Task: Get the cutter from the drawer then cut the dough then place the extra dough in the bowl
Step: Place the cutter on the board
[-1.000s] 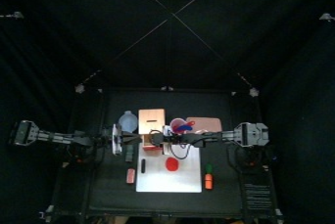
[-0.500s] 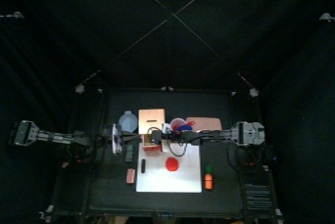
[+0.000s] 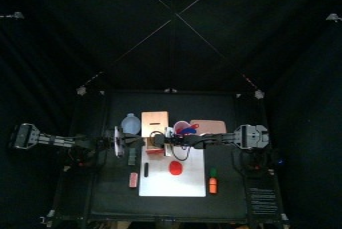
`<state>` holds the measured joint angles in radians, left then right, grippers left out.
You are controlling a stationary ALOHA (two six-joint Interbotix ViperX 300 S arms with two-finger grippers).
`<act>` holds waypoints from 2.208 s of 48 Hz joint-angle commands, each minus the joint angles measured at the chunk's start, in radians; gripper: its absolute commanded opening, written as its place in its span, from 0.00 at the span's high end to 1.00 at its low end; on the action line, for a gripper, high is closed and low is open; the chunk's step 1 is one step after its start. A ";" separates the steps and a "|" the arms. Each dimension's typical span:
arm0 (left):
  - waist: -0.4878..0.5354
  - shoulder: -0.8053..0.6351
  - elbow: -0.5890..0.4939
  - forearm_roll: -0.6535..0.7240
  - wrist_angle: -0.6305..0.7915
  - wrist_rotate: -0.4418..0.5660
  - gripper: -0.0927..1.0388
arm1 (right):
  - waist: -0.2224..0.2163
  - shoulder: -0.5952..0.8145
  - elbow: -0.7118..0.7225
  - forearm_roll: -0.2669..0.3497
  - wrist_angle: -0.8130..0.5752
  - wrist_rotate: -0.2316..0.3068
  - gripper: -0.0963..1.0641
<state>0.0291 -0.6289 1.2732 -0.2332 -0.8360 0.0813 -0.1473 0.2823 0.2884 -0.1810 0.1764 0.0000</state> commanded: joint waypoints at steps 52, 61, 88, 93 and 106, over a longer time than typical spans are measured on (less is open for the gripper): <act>0.043 0.002 0.003 -0.020 -0.009 0.002 0.47 | 0.057 -0.440 0.172 -0.127 -0.008 0.006 0.53; 0.064 0.000 -0.005 -0.020 -0.009 0.003 0.47 | 0.130 -0.586 0.422 -0.132 -0.018 0.006 0.54; 0.103 0.153 -0.143 -0.017 0.012 0.006 0.48 | 0.129 -0.698 0.790 -0.167 -0.198 0.008 0.53; 0.103 0.199 -0.169 -0.017 0.012 0.008 0.48 | 0.097 -0.681 0.805 -0.166 -0.247 0.008 0.53; 0.141 0.287 -0.202 -0.014 0.012 0.011 0.47 | 0.091 -0.637 0.807 -0.138 -0.307 0.009 0.48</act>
<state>0.1457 -0.3574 1.0999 -0.2500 -0.8191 0.0905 -0.0552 -0.3559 1.1075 -0.3329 -0.1135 0.0077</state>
